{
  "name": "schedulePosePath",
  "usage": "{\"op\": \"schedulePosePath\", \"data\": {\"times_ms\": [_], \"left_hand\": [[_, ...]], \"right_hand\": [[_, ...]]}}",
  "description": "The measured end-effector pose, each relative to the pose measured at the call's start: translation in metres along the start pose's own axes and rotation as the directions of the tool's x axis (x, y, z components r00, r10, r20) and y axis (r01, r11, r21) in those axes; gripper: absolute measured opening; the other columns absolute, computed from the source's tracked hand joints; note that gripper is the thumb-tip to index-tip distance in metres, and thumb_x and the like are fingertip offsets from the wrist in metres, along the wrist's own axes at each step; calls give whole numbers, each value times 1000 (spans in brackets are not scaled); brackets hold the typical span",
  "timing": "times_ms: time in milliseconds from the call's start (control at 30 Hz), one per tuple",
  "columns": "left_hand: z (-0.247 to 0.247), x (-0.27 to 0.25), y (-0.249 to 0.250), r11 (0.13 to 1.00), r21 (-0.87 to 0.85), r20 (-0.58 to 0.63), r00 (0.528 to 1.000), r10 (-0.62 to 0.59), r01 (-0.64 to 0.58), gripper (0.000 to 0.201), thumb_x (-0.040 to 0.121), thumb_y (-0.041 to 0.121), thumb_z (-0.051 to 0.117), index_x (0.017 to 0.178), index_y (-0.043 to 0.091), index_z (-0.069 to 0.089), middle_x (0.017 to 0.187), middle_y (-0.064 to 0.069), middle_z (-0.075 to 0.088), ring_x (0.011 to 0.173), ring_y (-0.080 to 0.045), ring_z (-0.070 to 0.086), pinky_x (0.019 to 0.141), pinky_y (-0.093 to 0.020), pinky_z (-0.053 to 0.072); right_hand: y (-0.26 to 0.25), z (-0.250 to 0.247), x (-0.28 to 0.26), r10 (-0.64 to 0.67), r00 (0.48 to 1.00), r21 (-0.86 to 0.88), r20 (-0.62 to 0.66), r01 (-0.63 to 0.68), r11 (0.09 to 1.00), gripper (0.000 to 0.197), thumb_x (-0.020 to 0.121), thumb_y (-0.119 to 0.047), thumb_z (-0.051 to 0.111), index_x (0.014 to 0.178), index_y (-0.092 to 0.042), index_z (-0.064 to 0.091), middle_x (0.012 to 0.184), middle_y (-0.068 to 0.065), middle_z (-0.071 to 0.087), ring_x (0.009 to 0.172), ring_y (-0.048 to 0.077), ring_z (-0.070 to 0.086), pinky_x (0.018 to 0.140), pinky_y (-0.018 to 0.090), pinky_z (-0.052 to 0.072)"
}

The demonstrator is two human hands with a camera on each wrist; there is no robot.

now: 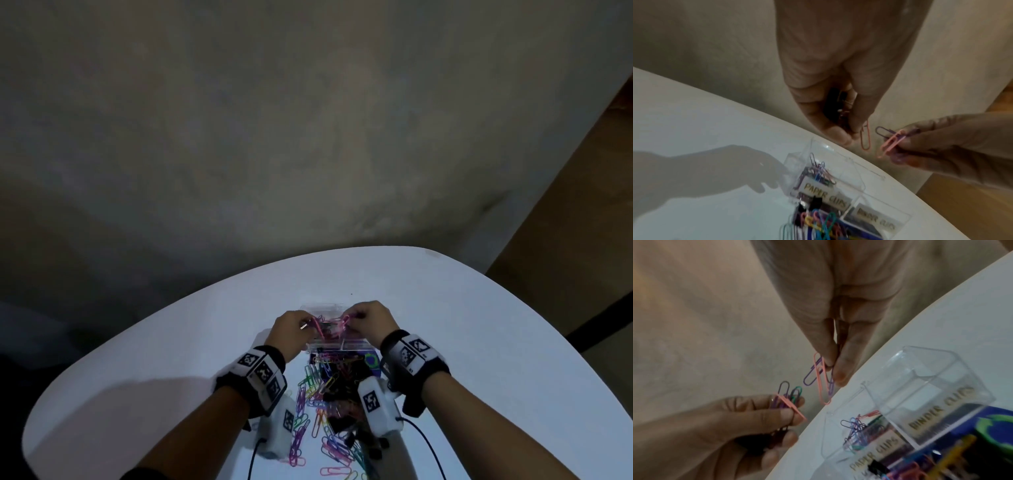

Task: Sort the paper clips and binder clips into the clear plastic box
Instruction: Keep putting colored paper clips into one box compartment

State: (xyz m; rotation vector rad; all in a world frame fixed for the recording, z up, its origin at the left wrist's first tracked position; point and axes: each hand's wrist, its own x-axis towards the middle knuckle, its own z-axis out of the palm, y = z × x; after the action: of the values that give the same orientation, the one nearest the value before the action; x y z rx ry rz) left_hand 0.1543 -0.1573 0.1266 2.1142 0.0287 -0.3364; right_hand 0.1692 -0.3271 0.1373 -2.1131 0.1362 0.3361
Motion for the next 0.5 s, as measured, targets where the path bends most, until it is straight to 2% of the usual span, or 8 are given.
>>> {"op": "schedulePosePath", "data": {"times_ms": [100,200,233,267,300,367,433,500], "left_hand": [[-3,20,7,997,67,-74,997,-36,41,16,87,0,51,83,-2,67,74,-15,59,71,-26,57,69,-35,53],[1,38,12,977,176,-37,993,-111,116,24,84,-2,49,62,1,57,60,-16,55,73,-29,56,71,-36,48],[3,43,13,970,206,-7,992,-128,126,23,84,-3,48,66,-2,63,68,-21,61,81,-34,59,74,-36,48],[5,48,11,966,219,20,989,-147,140,21,86,-3,47,84,-6,68,89,-26,68,95,-38,62,82,-37,50],[6,52,8,963,218,31,985,-169,158,26,88,-3,46,106,-6,65,113,-26,65,108,-37,60,90,-36,51],[5,55,3,967,144,56,974,-221,211,36,91,-3,45,126,-2,52,132,-23,54,118,-36,56,98,-40,51],[0,51,3,966,-38,66,965,-253,256,36,92,-3,42,127,1,50,124,-26,56,108,-42,59,87,-47,55],[-8,42,0,917,-260,78,953,-293,303,27,94,1,40,117,2,53,90,-22,61,69,-36,59,54,-35,50]], "right_hand": [[-10,12,25,14,999,-40,-30,-15,999,18,85,9,54,87,4,71,83,21,68,75,31,68,85,44,57],[-11,25,42,19,1000,-144,-4,-20,989,21,86,6,53,97,7,70,104,27,70,96,36,67,91,41,54],[-10,28,44,32,999,-162,13,-30,986,22,86,5,52,100,6,69,107,26,69,96,34,67,92,39,53],[-8,28,45,47,999,-164,26,-42,986,23,87,5,52,102,6,68,109,26,68,95,32,66,93,39,53],[-6,28,47,54,998,-157,31,-48,986,24,87,5,51,104,6,68,110,26,68,94,32,66,94,39,53],[-1,23,45,59,998,-115,22,-56,992,24,86,5,52,104,6,67,111,25,67,96,34,65,94,42,53],[8,12,39,55,998,-70,4,-55,996,20,85,5,53,97,1,69,99,22,68,86,30,65,85,39,56],[20,-1,26,49,999,-54,-20,-50,997,22,85,1,54,74,-14,65,83,13,64,78,25,61,69,32,53]]}}
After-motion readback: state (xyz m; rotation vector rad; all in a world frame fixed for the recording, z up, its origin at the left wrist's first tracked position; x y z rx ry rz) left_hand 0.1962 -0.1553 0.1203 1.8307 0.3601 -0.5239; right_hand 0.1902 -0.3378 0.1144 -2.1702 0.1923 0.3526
